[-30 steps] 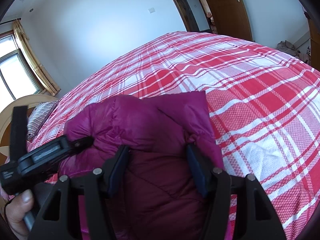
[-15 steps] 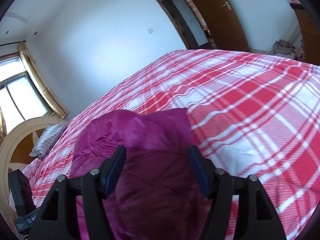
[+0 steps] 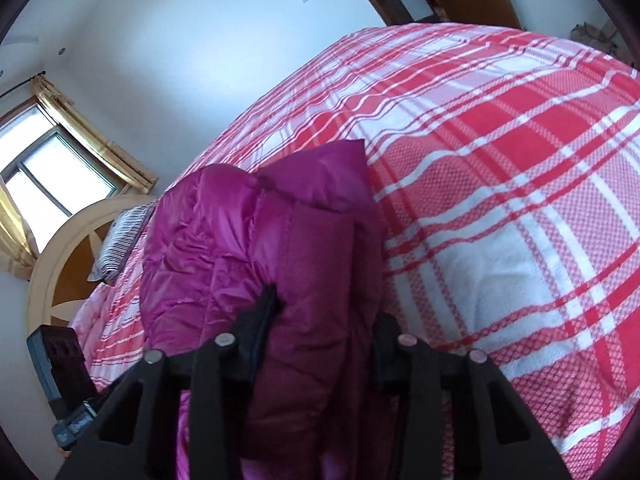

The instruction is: Fold large clothes

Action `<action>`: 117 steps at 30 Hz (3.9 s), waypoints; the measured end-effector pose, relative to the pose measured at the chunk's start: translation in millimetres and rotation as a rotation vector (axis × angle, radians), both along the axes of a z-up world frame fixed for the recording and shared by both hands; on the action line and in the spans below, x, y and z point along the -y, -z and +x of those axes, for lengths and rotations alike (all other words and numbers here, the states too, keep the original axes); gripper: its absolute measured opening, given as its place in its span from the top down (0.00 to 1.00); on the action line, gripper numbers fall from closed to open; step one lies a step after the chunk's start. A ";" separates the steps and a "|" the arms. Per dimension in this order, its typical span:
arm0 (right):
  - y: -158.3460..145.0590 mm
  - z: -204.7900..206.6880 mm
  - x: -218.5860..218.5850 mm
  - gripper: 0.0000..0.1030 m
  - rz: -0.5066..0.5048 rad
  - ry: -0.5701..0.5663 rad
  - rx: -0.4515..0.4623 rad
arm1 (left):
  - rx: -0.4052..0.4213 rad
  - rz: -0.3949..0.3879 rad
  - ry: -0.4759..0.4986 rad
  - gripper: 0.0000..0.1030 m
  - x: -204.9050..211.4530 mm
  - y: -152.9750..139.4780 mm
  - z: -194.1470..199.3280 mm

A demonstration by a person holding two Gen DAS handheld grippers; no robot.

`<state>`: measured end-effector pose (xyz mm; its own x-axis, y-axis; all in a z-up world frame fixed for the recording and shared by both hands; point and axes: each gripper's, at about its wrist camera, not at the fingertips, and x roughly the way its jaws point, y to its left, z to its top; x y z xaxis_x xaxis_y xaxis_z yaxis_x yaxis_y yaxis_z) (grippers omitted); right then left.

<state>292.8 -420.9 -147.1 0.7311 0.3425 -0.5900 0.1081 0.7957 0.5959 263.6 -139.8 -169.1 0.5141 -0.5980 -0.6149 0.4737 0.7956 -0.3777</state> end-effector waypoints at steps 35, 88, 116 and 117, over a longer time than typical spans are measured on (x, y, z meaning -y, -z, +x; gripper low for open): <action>-64.4 28.8 -204.2 0.83 -0.005 -0.329 0.167 | 0.191 0.054 -0.349 0.73 -191.6 -84.0 -69.2; -133.6 -25.6 -344.6 0.22 -0.210 -0.442 0.257 | 0.286 0.168 -0.714 0.28 -331.3 -118.7 -154.5; -180.0 -97.4 -343.4 0.03 -0.316 -0.398 0.433 | 0.337 0.171 -0.724 0.17 -323.8 -134.3 -167.3; -180.6 -98.1 -343.8 0.03 -0.318 -0.397 0.436 | 0.331 0.169 -0.726 0.17 -324.6 -134.1 -166.6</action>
